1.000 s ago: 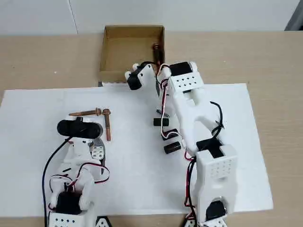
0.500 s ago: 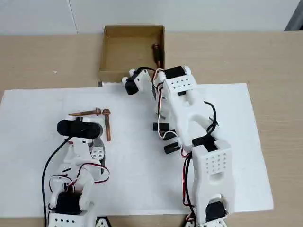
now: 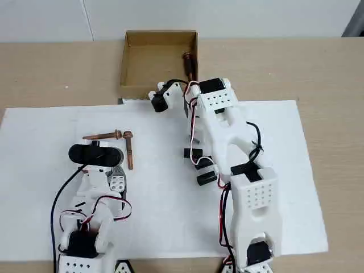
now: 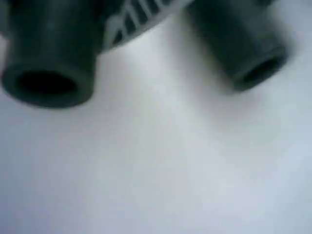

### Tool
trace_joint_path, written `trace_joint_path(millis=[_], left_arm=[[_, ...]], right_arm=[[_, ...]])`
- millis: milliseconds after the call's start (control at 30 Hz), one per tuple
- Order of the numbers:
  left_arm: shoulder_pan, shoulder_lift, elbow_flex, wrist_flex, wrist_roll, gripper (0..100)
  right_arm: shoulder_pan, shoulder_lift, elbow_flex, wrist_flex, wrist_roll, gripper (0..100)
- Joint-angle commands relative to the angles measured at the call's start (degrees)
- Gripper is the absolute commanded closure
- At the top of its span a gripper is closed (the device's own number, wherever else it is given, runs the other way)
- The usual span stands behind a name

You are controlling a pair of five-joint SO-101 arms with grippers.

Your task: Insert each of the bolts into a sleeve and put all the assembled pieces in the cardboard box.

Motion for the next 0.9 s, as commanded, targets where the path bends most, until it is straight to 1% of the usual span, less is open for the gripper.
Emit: trace_joint_path(millis=[0,167,333,400,467,700,767,867], left_arm=[[-0.3,-0.4,-0.3,-0.2,-0.1,99],[0.1,-0.4,-0.3,-0.2,-0.3,99],[-0.3,-0.4,-0.3,0.0,-0.4,99],[-0.1,-0.4,-0.4,-0.2,-2.6,99],[-0.2,-0.3,-1.9,-0.2,-4.8,99],[-0.8,0.1,-11.8,5.0,-6.0,99],[-0.9,1.7,-13.5,6.0,-8.4,99],[-1.1,6.8,-17.4,6.2,-8.5,99]], right_arm=[[-0.6,-9.5,-0.8,3.8,-3.7,99.6],[-0.5,-17.8,-0.6,10.5,-6.8,99.6],[2.0,-25.5,-0.2,11.8,-11.7,99.6],[3.2,-28.5,2.1,11.8,-12.6,99.6],[4.2,-31.9,5.8,11.9,-12.6,99.6],[8.3,-48.0,25.8,11.4,-12.6,99.5],[9.6,-52.2,31.6,11.2,-12.7,99.5],[12.3,-58.2,39.5,9.9,-12.7,99.5]])
